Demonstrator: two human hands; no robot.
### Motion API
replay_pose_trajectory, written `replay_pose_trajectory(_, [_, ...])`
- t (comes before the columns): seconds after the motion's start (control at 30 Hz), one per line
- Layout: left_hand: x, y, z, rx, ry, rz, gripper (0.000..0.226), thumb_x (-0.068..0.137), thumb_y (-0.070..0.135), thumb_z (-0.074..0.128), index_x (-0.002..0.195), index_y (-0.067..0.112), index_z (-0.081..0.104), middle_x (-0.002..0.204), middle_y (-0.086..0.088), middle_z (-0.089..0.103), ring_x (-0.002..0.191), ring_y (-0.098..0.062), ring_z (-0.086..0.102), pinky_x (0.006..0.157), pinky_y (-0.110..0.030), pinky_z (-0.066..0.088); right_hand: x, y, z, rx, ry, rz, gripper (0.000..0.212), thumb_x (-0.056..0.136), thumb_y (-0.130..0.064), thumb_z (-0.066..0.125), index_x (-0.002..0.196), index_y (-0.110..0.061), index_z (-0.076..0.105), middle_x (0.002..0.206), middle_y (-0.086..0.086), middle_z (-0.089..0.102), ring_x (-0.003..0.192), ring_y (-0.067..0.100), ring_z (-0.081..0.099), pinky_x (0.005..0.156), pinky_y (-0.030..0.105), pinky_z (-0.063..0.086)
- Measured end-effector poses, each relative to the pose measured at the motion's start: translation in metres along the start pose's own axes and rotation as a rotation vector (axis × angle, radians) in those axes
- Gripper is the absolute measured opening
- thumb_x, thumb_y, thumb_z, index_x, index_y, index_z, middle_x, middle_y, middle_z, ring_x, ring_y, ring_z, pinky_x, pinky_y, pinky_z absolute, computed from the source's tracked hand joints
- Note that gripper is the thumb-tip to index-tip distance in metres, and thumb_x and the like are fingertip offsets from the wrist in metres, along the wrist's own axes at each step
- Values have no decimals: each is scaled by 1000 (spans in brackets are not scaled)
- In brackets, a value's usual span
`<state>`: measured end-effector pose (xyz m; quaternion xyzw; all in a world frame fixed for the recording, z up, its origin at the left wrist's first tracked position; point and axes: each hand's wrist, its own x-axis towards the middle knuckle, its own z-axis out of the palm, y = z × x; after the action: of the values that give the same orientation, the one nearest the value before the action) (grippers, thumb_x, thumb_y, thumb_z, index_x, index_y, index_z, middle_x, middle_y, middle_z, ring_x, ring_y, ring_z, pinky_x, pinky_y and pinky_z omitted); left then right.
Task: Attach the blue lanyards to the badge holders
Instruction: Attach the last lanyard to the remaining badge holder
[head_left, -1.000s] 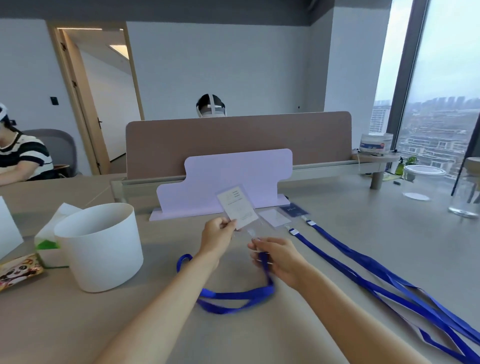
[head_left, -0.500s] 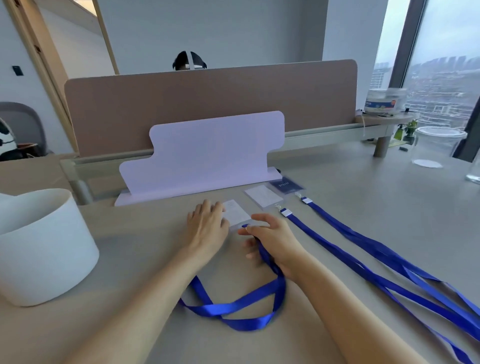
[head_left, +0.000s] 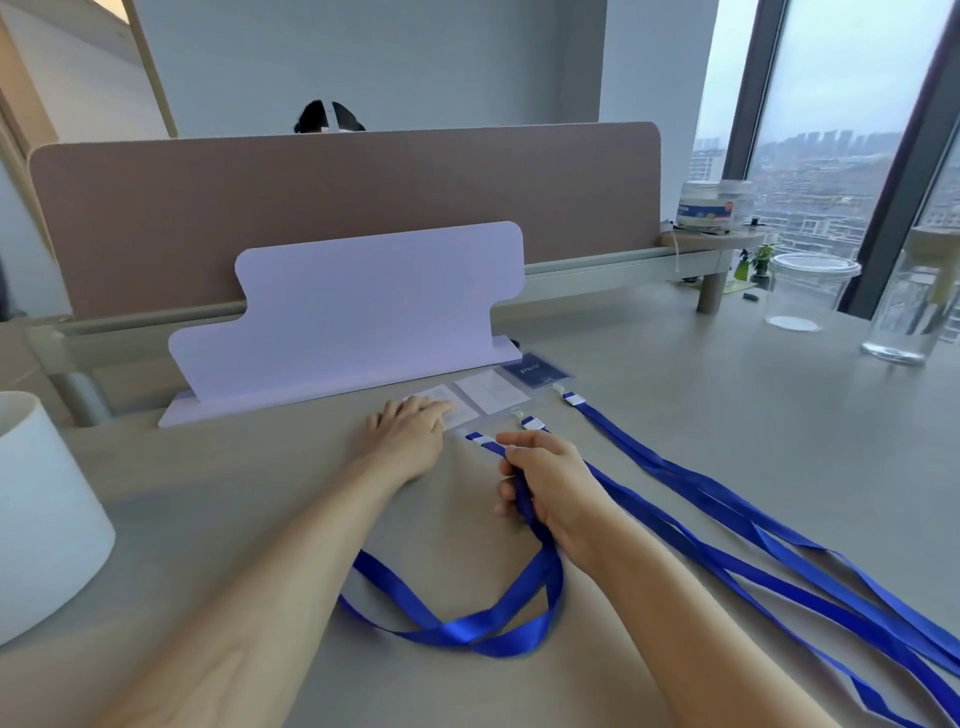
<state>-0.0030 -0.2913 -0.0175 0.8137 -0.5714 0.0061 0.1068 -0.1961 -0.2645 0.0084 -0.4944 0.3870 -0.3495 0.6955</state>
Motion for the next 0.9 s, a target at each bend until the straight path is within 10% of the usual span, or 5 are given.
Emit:
replay_pose_trajectory(0.27, [3,-1,1,-4,3,-6,46,102,27,20,147,36,28,157,10,24,142,-19,22,110,-37,20,-37,13,-8,-87,46,-241,19,97,-7,46,106,-13,61,72,2,60,56,14,56,59,24,49])
replay_pose_trajectory(0.57, [-6,0,-8,-36,-127,20,50,101,36,15,151,32,22,161,10,9,148,-20,13,116,-41,12,-99,2,-54,206,-52,47,27,98,1,44,118,-10,59,101,13,74,86,25,70,76,37,56])
replay_pose_trajectory(0.9, [-85,37,-14,-494,235,235,40,98,10,36,135,16,50,142,-6,47,134,-23,39,110,-31,28,-124,3,-59,130,-39,-9,27,96,-8,57,122,-11,59,103,9,76,102,22,71,95,38,54])
